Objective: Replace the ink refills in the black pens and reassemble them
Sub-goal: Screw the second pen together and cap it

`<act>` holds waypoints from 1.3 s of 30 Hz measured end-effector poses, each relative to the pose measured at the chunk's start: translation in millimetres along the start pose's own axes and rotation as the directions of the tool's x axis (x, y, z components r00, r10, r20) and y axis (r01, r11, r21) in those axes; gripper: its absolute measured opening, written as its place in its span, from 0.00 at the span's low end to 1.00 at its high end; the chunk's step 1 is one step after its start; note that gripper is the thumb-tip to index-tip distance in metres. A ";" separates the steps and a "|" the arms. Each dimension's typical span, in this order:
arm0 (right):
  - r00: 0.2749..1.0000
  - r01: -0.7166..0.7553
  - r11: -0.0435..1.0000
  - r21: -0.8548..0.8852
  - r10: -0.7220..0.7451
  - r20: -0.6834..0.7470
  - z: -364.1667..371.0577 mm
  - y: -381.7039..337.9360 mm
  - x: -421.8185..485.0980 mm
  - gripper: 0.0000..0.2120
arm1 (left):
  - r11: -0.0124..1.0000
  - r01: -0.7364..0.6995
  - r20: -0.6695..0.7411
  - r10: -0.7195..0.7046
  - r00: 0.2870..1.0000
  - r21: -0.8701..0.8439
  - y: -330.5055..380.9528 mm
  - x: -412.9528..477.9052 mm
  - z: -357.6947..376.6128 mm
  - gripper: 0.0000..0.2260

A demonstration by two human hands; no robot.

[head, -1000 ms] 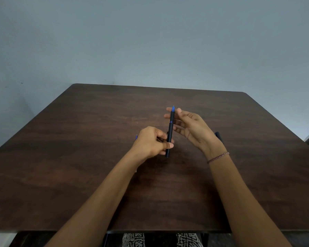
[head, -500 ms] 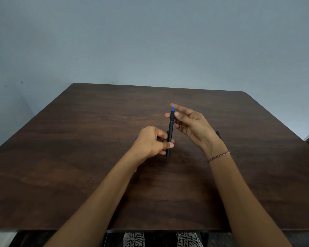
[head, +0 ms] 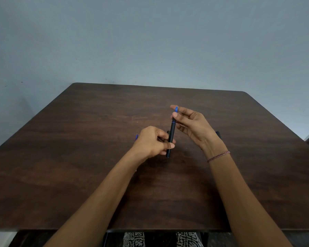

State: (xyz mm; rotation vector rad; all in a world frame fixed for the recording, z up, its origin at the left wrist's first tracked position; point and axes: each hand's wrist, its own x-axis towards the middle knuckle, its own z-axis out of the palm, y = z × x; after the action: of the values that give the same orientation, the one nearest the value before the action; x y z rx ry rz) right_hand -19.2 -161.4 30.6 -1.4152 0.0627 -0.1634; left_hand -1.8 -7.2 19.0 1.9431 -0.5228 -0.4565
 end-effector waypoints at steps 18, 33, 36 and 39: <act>0.998 -0.031 0.999 0.034 0.030 0.050 -1.9 2.9 1.4 0.10 | 0.998 0.007 -0.001 -0.007 1.000 -0.056 -1.6 0.0 0.2 0.10; 0.994 0.008 0.998 0.059 -0.014 0.106 -2.7 -2.2 0.0 0.11 | 0.998 0.010 0.000 -0.010 1.000 -0.060 -2.8 0.7 -2.3 0.10; 0.998 0.000 0.997 0.076 -0.004 0.063 -2.5 -1.5 0.5 0.12 | 0.999 0.002 0.011 -0.001 1.000 -0.052 -3.2 0.8 -1.8 0.09; 0.999 -0.021 0.995 0.102 0.016 0.049 -1.5 0.5 2.2 0.11 | 0.998 0.009 0.024 -0.007 1.000 -0.058 -2.4 1.1 -0.9 0.09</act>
State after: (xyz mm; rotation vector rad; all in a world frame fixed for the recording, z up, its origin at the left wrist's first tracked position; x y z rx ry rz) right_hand -17.3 -163.1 29.9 -1.3151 0.0279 -0.1155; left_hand -0.1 -6.2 17.1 1.8873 -0.5118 -0.4952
